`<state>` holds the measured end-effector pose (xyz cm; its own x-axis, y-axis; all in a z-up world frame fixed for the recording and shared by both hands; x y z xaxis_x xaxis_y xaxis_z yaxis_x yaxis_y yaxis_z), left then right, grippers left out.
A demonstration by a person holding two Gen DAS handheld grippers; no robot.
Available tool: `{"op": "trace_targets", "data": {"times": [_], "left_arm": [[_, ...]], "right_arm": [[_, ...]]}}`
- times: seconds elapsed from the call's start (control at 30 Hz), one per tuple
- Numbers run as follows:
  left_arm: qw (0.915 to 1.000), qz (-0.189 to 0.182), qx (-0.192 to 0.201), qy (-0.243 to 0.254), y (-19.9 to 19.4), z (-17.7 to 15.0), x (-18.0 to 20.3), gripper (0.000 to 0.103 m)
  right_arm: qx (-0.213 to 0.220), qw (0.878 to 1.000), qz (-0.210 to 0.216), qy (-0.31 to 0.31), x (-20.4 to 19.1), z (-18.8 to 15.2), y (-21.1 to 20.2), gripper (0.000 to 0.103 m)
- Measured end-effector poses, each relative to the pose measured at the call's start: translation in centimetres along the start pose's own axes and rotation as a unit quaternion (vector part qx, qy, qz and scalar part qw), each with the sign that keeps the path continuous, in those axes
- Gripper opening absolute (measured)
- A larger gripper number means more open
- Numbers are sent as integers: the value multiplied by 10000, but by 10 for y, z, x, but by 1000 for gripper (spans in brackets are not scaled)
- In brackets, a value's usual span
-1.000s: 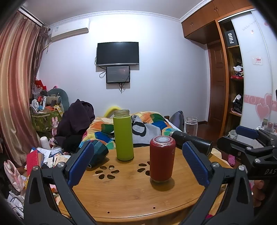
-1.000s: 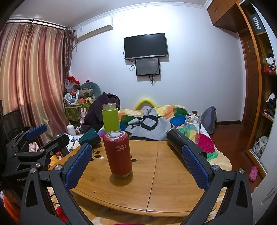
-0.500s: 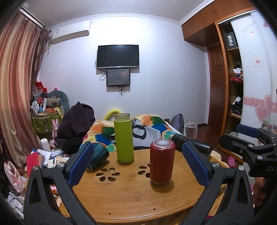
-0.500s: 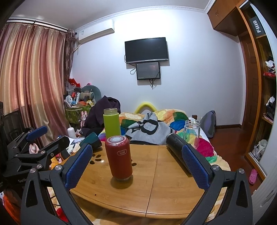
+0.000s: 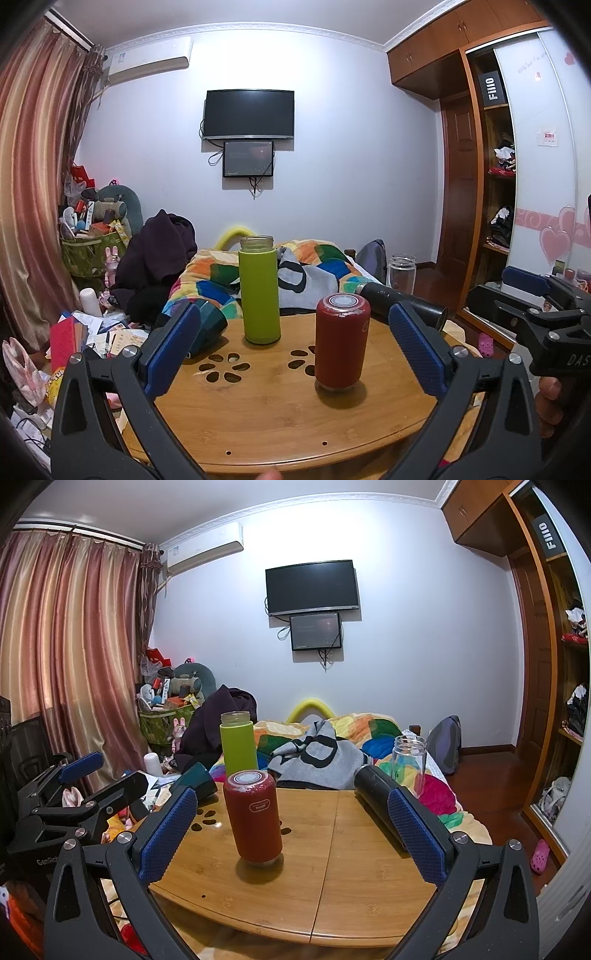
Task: Flip cup upside down
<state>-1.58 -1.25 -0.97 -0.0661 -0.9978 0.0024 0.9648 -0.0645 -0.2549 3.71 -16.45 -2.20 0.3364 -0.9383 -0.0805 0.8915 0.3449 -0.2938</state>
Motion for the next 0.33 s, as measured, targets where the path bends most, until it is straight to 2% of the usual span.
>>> {"op": "trace_targets", "data": {"times": [0.33], "left_arm": [[10000, 39, 59, 5, -2, 1, 0, 103]], "right_arm": [[-20, 10000, -2, 17, 0, -1, -1, 103]]}}
Point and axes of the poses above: each gripper's, at about its wrist camera, not at the fingertips, and y roughly the way its jaws point, x to its right, z to its top, the point moved 1 cm from there along y, roughly the way its jaws point, and after that the axes turned 1 degree about -x, right-handed, at the moved point
